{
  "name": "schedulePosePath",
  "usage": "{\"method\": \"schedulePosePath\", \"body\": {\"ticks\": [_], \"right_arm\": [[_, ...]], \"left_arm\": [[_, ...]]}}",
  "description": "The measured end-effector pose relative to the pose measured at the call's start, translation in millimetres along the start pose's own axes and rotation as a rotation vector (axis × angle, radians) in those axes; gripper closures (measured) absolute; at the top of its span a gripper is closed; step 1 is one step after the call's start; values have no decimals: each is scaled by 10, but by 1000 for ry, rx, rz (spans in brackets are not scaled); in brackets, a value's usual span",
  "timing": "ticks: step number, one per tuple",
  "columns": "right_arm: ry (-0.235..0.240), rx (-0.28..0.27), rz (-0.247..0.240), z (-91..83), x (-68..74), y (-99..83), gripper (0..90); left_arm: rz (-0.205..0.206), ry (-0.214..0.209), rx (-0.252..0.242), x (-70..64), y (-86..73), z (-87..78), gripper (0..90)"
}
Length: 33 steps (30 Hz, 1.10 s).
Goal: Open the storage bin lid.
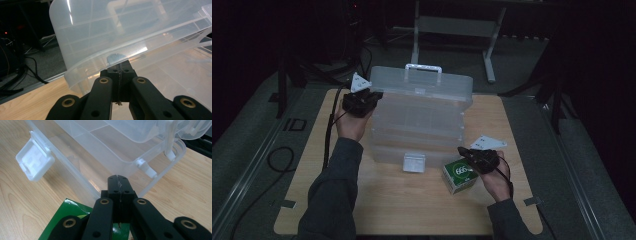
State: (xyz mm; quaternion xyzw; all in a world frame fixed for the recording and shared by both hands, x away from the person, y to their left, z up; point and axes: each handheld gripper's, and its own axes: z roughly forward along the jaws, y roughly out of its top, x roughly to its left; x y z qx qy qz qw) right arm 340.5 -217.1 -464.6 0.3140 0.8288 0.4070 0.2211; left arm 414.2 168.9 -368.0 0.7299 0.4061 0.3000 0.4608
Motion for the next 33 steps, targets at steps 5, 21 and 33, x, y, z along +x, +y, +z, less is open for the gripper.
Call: {"method": "schedulePosePath", "body": {"ticks": [5, 21, 33], "right_arm": [[2, -2, 1, 1, -4, 0, 900], [1, 2, -3, -7, 3, -1, 900], [3, -1, -6, -12, 0, -7, 900]], "left_arm": [[11, 5, 10, 20, 53, 27, 900], [-2, 18, 12, 150, 234, 160, 900], [-19, 30, 15, 262, 363, 231, 900]]}}
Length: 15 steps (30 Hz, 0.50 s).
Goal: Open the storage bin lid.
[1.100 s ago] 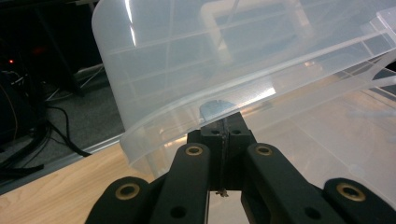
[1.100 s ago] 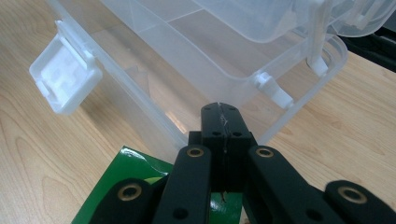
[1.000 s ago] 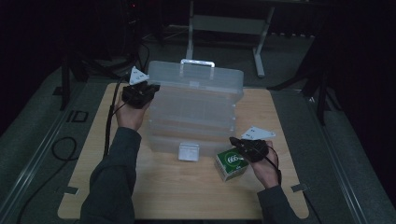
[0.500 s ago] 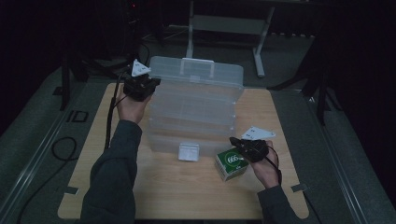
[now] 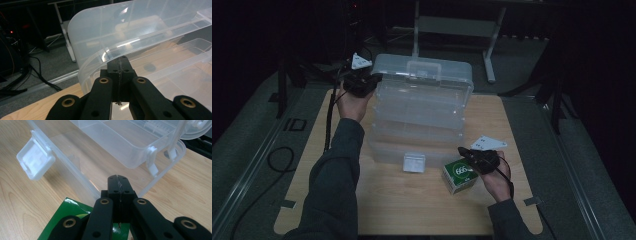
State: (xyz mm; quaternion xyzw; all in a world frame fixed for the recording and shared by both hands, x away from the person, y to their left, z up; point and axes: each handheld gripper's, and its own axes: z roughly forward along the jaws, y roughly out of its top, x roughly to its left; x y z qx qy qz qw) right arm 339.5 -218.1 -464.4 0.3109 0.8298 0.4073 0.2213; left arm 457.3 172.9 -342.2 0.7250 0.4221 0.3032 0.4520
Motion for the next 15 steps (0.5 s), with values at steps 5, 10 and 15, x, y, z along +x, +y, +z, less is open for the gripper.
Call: {"method": "schedulePosePath", "body": {"ticks": [5, 10, 15], "right_arm": [[0, -4, 0, -2, 0, -4, 900], [4, -4, 3, -2, -5, -5, 900], [3, -5, 4, -2, -2, -6, 900]], "left_arm": [[-21, 8, 7, 76, -7, 31, 900], [-23, 16, 30, 131, -28, 75, 900], [-37, 15, 38, 157, -43, 121, 900]]}}
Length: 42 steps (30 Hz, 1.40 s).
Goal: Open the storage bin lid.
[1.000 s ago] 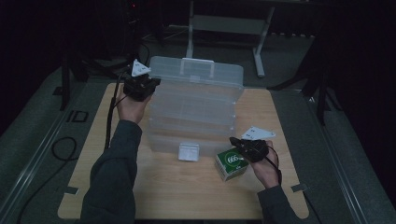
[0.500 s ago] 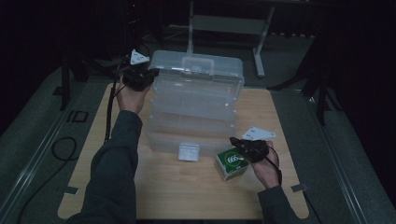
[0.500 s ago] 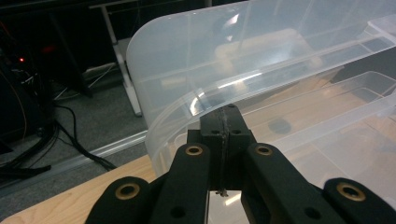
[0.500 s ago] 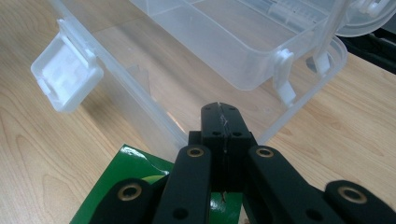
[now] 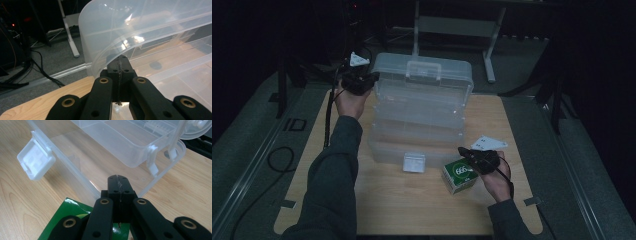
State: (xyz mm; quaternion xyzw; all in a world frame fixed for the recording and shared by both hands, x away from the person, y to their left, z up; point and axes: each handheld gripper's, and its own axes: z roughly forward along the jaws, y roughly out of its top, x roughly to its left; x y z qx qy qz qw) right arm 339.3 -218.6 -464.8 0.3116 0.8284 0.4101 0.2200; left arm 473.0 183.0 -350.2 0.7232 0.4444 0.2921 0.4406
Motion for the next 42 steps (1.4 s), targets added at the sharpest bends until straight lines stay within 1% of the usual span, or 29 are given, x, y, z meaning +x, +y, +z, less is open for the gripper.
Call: {"method": "schedulePosePath", "body": {"ticks": [3, 4, 6, 8, 10, 12, 15, 16, 20, 25, 27, 30, 32, 36, 39, 40, 41, 42], "right_arm": [[0, -1, 1, 0, -1, -2, 900], [1, -2, 1, 0, -3, -3, 900], [2, -3, 2, 0, -4, -4, 900], [2, -5, 4, 0, -4, -6, 900], [1, -7, 5, 0, -2, -8, 900], [3, -8, 6, 0, -4, -9, 900], [2, -7, 5, 0, -3, -9, 900], [1, -7, 5, 0, -3, -9, 900], [2, -9, 6, -3, -5, -11, 900], [2, -11, 6, -9, -7, -17, 900], [1, -13, 8, -12, -7, -20, 900], [4, -15, 11, -21, -11, -25, 900], [4, -15, 10, -25, -10, -26, 900], [3, -14, 9, -25, -10, -25, 900], [4, -14, 10, -24, -11, -25, 900], [5, -14, 9, -24, -13, -25, 900], [5, -15, 10, -24, -12, -25, 900], [4, -14, 9, -24, -11, -25, 900]], "left_arm": [[-5, -1, 3, 3, -4, 19, 900], [1, -1, 20, -3, -18, 46, 899], [-5, -1, 30, -3, -27, 56, 892], [-6, -3, 40, 2, -32, 58, 865], [8, -6, 57, -6, -34, 57, 837], [12, -13, 71, -11, -41, 61, 812], [16, -9, 93, -23, -62, 70, 790], [16, -9, 93, -23, -62, 70, 782], [26, -18, 130, -72, -101, 84, 768], [37, -8, 164, -149, -140, 72, 748], [35, -1, 171, -170, -155, 59, 738], [24, 4, 165, -173, -192, 36, 724], [19, 11, 179, -160, -230, 37, 719], [6, 7, 186, -142, -273, 25, 699], [11, 7, 196, -149, -275, 6, 699], [11, 7, 196, -149, -275, 6, 700], [2, -6, 203, -151, -277, -3, 713], [-2, -6, 210, -153, -277, -6, 728]]}}
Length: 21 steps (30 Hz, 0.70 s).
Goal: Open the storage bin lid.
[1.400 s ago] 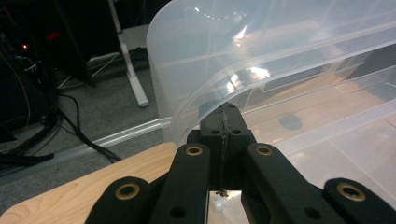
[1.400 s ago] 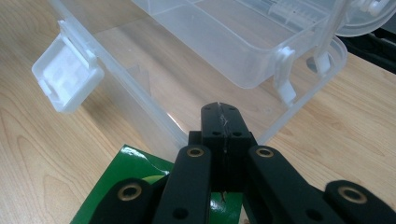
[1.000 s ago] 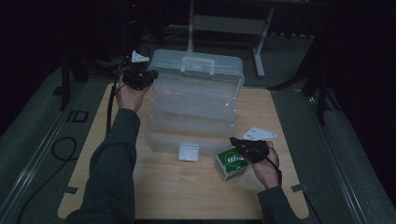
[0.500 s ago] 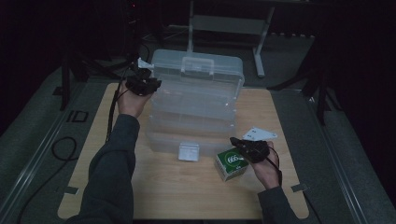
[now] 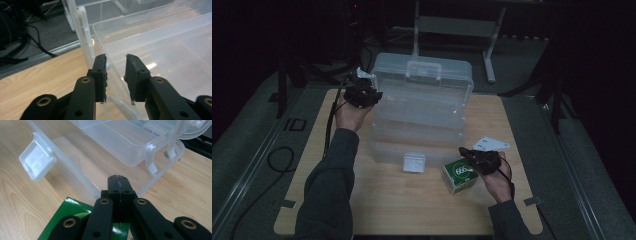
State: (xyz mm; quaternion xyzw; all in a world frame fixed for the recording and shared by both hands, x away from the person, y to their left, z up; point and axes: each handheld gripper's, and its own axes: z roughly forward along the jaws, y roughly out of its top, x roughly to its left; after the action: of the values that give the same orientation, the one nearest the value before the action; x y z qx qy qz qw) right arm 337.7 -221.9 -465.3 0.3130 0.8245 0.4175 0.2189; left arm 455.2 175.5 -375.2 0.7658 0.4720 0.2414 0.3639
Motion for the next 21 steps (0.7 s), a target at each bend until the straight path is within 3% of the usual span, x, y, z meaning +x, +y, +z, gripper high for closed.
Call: {"method": "schedulePosePath", "body": {"ticks": [8, 21], "right_arm": [[0, -1, -1, -1, 1, -2, 900], [-1, -7, 0, 0, 1, -9, 900]], "left_arm": [[5, 15, 34, -35, -13, 14, 758], [-12, 30, 30, -56, 15, 19, 841]]}}
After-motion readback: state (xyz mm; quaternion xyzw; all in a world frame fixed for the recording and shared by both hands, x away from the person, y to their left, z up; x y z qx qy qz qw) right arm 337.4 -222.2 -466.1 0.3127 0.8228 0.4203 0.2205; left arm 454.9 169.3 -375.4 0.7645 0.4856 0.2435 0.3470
